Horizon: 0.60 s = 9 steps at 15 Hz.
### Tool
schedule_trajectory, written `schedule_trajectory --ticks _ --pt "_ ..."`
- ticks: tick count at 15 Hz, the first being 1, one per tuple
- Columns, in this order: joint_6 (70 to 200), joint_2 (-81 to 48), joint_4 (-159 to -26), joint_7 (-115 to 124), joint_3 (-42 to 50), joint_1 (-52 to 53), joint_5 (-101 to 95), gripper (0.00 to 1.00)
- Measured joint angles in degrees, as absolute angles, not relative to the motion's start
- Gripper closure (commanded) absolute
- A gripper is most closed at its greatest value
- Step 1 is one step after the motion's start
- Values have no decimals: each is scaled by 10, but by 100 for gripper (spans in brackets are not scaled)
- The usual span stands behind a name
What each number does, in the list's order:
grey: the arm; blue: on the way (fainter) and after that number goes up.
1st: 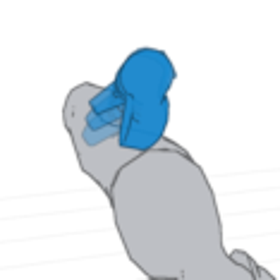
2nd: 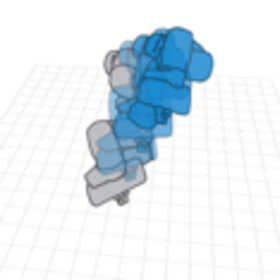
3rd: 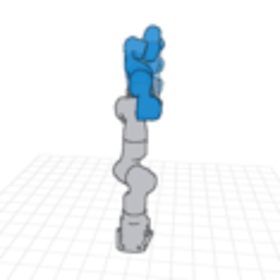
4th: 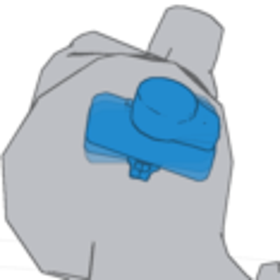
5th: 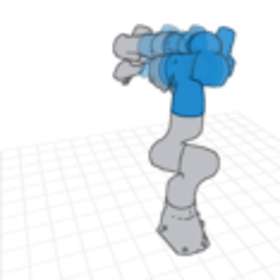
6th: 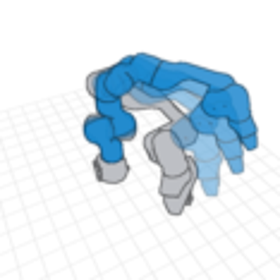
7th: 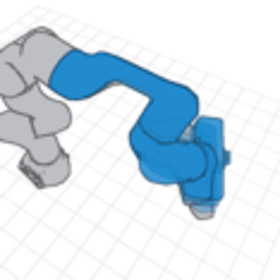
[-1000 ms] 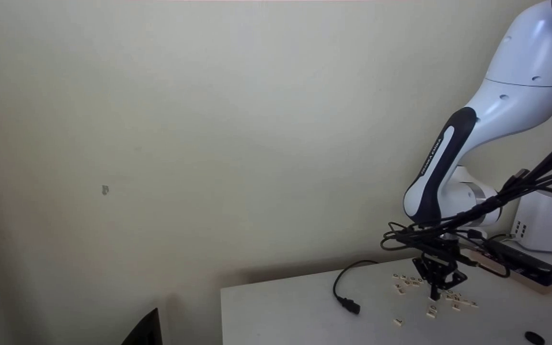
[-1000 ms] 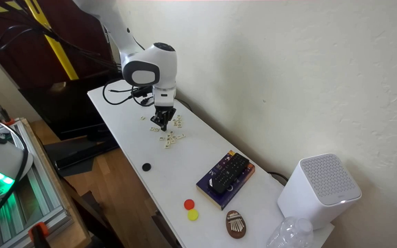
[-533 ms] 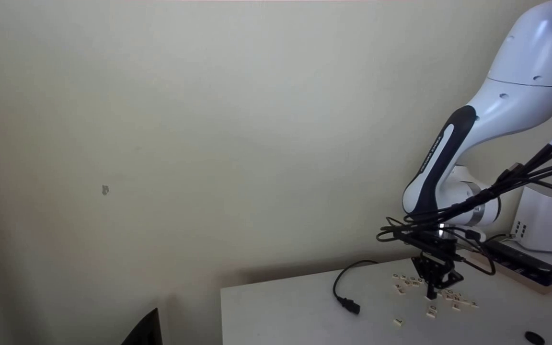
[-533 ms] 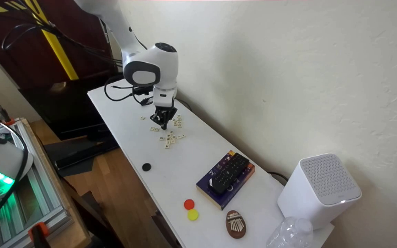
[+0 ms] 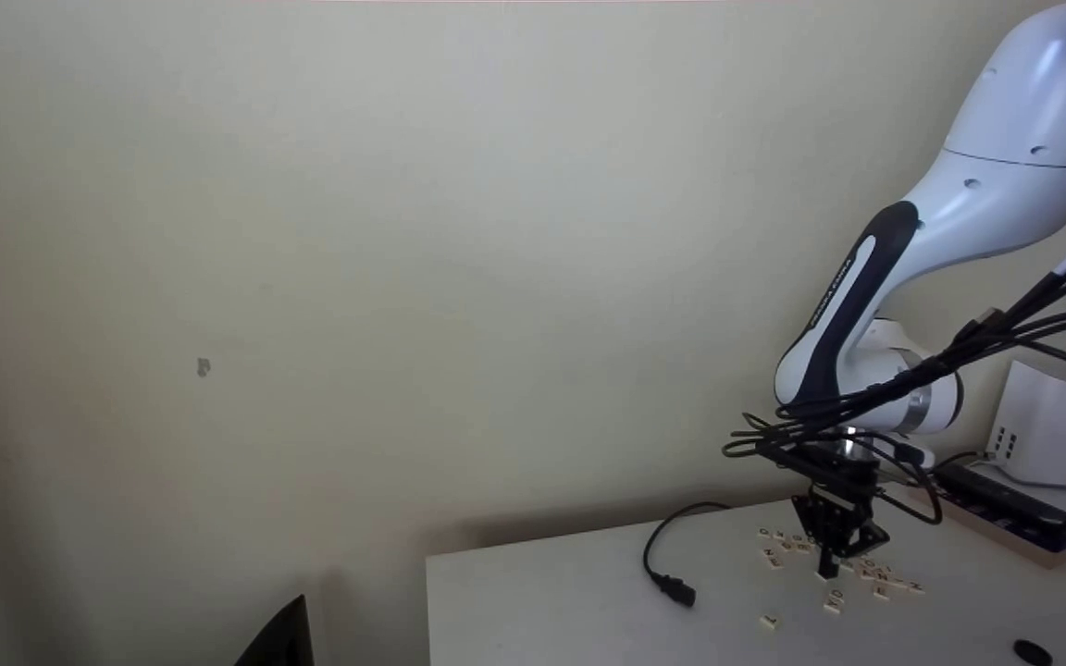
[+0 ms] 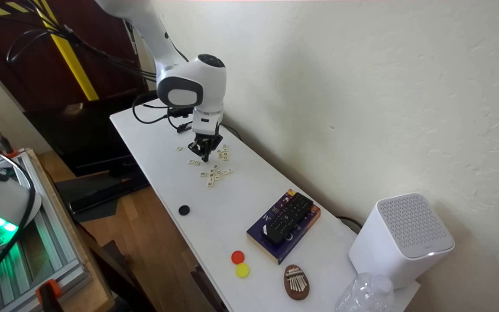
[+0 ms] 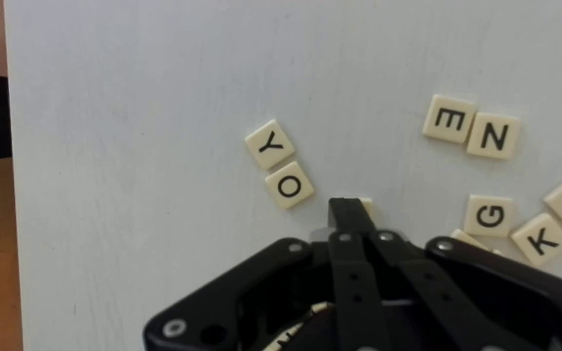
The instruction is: Arrange some of the tiles neatly to the left
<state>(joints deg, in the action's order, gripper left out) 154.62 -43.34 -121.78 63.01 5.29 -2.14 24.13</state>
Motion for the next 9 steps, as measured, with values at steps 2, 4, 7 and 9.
schedule_trajectory --ticks 2,4,7,9 --pt "1547 -433 -1218 630 52 -24 248 100" --pt "1553 -432 -1220 630 50 -30 253 100" --pt "1568 -425 -1225 627 43 -39 264 100" --pt "1578 -417 -1230 624 38 -44 269 100"
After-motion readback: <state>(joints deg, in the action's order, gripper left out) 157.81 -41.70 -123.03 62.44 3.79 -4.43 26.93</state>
